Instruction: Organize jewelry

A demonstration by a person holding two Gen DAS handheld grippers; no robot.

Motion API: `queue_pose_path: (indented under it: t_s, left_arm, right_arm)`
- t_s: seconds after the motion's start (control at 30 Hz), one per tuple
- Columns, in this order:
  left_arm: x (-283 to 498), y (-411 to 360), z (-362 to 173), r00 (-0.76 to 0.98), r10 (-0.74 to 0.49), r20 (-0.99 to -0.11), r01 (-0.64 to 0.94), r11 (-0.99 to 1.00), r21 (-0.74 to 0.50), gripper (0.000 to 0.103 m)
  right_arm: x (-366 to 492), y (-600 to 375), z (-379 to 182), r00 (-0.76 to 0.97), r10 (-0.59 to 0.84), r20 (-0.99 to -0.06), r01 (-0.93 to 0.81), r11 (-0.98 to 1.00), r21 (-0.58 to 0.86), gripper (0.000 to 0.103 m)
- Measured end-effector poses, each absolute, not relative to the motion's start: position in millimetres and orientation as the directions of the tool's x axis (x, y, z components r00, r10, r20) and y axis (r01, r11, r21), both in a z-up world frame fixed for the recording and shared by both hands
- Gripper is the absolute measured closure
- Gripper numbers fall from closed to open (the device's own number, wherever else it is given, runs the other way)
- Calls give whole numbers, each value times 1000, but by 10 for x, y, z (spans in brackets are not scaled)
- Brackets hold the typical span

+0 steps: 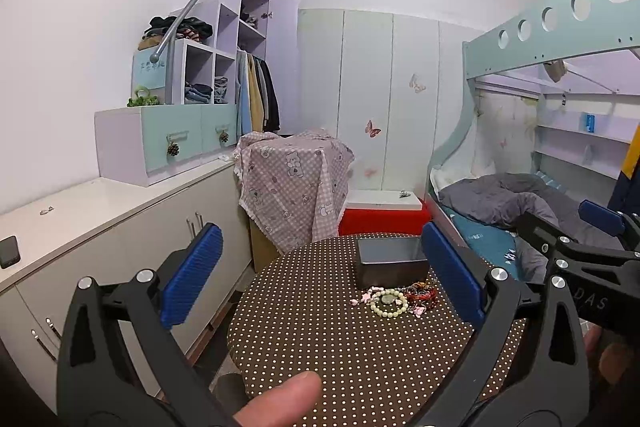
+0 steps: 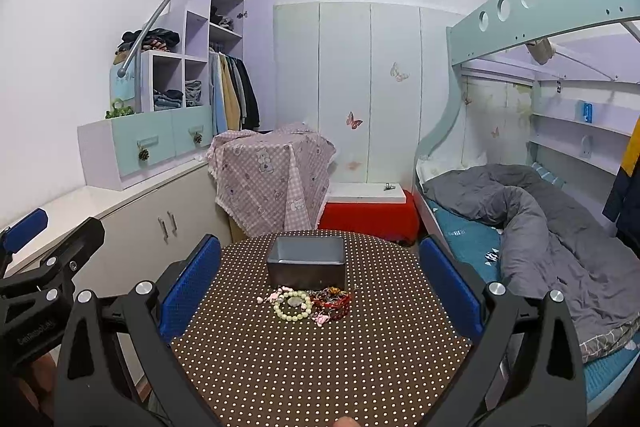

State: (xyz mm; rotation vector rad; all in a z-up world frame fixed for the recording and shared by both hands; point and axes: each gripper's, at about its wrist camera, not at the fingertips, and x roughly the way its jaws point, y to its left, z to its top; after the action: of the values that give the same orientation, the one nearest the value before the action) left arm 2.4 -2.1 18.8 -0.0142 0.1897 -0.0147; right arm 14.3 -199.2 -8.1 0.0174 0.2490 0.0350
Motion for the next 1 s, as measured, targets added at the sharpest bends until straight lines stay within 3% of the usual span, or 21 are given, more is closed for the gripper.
queue_pose_path:
  t_s: [0.47, 1.0]
  left_arm:
    - [223, -129, 142, 980, -20, -199, 19, 1000, -7, 5]
    - [815, -166, -39, 950, -31, -312, 30, 1000, -6, 5]
  right_arm:
    - [327, -2067, -34, 969, 36, -246, -34, 999, 13, 7]
    - [830, -2147, -220, 945, 41, -324, -40, 999, 9, 7]
